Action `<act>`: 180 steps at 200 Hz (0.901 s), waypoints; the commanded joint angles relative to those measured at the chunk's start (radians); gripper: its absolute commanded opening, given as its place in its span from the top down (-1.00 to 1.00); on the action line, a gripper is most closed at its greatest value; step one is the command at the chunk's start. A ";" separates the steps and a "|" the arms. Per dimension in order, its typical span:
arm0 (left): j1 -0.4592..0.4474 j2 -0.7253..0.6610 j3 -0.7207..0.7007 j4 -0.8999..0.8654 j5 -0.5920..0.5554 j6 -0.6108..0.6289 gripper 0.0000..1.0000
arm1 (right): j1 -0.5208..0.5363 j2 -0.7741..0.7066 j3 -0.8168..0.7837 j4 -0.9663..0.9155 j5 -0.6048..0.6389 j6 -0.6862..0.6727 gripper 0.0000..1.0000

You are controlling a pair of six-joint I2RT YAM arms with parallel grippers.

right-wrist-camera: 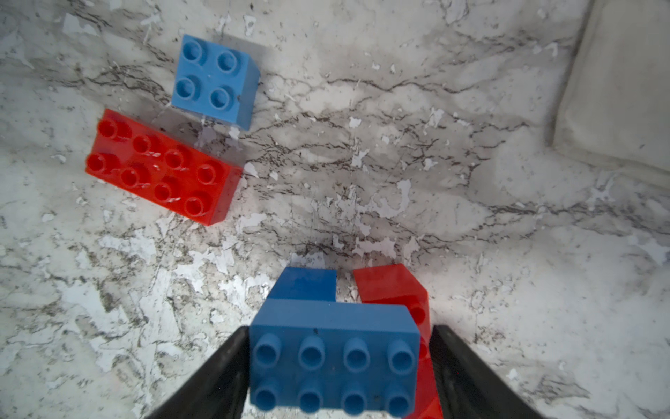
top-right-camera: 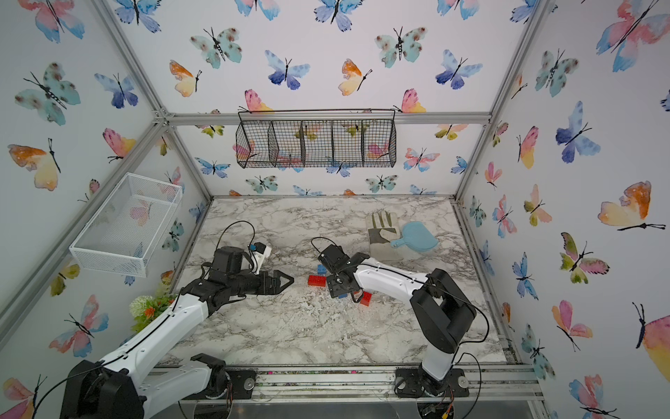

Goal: Assemble a giraffe with lego
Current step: Assemble the lego brick with the lego brick.

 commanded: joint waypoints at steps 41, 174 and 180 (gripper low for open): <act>-0.009 -0.006 -0.003 -0.008 -0.013 0.005 -0.97 | -0.007 0.011 0.029 -0.028 0.016 -0.012 -0.47; -0.008 -0.009 -0.003 -0.008 -0.013 0.006 -0.97 | -0.006 0.007 0.018 -0.028 0.015 0.005 -0.31; -0.009 -0.009 -0.003 -0.008 -0.014 0.005 -0.97 | -0.007 0.007 0.018 -0.029 0.015 0.005 -0.29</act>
